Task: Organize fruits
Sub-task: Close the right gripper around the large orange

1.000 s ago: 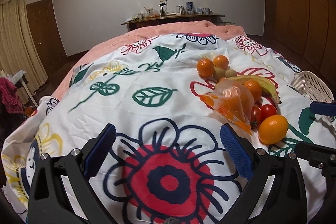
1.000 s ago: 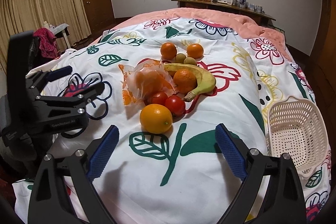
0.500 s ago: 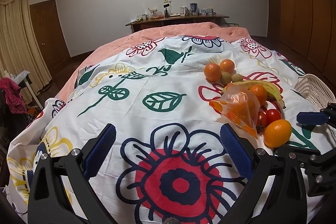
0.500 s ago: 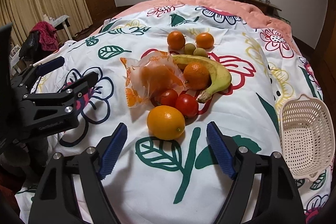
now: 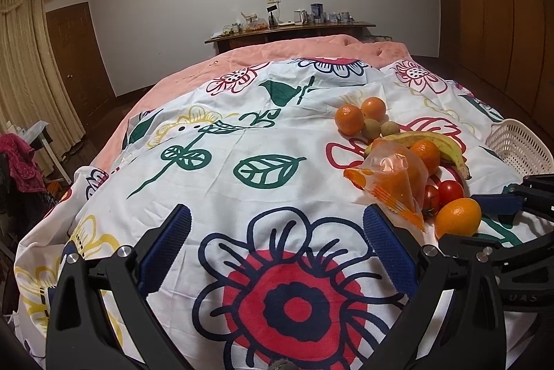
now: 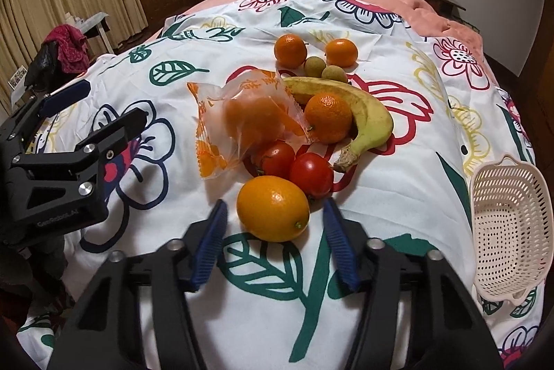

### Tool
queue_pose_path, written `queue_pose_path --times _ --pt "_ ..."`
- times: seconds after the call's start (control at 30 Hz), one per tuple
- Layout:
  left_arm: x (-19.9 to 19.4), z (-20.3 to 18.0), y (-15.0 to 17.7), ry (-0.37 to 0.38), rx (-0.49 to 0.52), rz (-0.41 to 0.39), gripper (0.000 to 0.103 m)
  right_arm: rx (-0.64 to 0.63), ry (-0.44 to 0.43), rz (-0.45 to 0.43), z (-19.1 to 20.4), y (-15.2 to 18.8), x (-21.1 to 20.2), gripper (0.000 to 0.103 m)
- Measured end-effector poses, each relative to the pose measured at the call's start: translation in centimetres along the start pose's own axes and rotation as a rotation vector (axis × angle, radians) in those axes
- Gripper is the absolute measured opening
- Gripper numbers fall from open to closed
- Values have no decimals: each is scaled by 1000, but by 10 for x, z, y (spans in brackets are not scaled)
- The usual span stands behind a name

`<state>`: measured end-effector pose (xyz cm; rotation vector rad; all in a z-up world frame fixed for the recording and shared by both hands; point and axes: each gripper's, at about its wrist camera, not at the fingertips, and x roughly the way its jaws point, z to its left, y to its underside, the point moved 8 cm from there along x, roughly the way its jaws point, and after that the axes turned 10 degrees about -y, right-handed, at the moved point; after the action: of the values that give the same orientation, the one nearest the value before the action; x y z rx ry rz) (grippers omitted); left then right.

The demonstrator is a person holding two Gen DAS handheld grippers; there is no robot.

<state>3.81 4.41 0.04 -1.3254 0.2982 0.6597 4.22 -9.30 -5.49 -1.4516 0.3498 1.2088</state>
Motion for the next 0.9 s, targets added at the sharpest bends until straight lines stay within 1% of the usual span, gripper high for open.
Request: queue_pose_path --times 0.03,0.1,0.27,0.43,0.57,0.63,0.77,0.83,0.9 --pt "1 -1 -1 2 1 2 101 2 0 5 0 0 2 45" --pt "2 -3 -1 5 2 7 101 2 -13 7 1 1 2 43" --pt "3 -6 -3 12 9 9 101 4 -18 -6 2 3 -1 42" --pt "2 -17 -9 39 29 6 101 30 -40 -37 0 6 -11 42" --pt "1 -34 -18 102 47 14 101 57 -48 -66 -7 10 -23 42" --pt "4 -48 -23 141 61 29 101 66 -52 -80 -11 11 -29 42" --pt "16 -76 -27 190 111 76 101 87 -57 -109 -20 12 -41 42" --pt "23 -87 -28 211 139 106 101 104 -65 -124 -27 13 -46 42" --pt "32 -97 -26 237 150 158 101 120 -73 -138 -34 14 -50 42"
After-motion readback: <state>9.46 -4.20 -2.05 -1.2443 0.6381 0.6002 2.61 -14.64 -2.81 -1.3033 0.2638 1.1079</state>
